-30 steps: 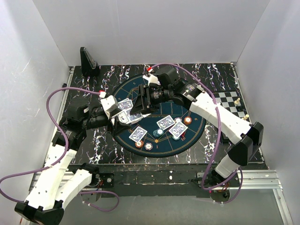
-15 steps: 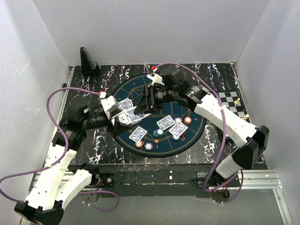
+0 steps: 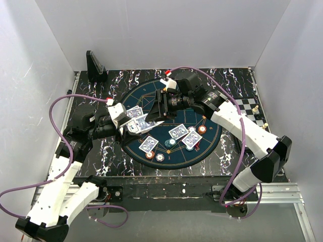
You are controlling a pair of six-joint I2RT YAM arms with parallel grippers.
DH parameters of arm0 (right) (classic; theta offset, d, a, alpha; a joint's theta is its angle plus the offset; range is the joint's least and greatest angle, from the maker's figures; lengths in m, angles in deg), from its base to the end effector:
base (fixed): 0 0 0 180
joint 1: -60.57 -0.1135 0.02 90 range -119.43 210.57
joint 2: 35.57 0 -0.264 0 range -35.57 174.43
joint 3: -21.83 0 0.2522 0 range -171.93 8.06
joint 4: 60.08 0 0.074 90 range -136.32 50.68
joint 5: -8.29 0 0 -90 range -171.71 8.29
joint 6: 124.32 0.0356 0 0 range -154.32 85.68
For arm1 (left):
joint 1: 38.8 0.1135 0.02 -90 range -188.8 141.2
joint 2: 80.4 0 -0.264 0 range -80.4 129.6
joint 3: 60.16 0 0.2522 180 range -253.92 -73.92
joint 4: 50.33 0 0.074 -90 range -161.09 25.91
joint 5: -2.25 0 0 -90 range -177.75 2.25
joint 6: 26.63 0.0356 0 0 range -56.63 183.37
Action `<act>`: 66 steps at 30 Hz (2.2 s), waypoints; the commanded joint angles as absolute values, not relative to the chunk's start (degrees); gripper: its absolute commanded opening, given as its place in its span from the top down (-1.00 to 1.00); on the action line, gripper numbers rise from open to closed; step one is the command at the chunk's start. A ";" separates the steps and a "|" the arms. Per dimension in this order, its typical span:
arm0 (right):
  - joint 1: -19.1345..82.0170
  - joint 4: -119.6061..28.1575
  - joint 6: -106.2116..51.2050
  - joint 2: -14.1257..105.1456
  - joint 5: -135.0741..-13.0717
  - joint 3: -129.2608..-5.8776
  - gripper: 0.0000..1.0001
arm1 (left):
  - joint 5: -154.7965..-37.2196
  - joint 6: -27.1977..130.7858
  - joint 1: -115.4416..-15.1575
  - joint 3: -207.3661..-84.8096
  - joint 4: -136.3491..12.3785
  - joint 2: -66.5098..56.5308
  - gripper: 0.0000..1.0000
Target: Distribute texas hold em gaming equipment
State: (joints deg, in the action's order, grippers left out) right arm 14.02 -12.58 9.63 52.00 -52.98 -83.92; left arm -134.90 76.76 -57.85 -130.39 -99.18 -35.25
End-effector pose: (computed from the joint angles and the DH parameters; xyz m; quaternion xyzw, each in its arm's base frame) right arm 0.2215 0.2587 0.4044 -0.1443 0.8330 0.4983 0.1924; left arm 0.1353 -0.0743 0.3680 0.4242 0.6761 -0.3593 0.4836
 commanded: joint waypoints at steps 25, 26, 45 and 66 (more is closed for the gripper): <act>12.93 -15.47 11.39 51.09 -50.51 -82.73 -0.24 | -135.82 76.73 -57.96 -133.51 -97.66 -35.75 1.00; 13.28 -15.38 11.39 50.83 -50.51 -82.64 -0.22 | -135.82 76.65 -58.05 -133.51 -97.75 -35.66 1.00; 16.45 -12.93 9.63 47.66 -51.56 -81.23 -0.01 | -135.91 76.65 -57.96 -133.16 -97.75 -36.19 1.00; 17.59 -4.66 3.48 48.01 -57.19 -89.84 0.22 | -135.74 76.47 -57.96 -132.81 -97.75 -36.63 1.00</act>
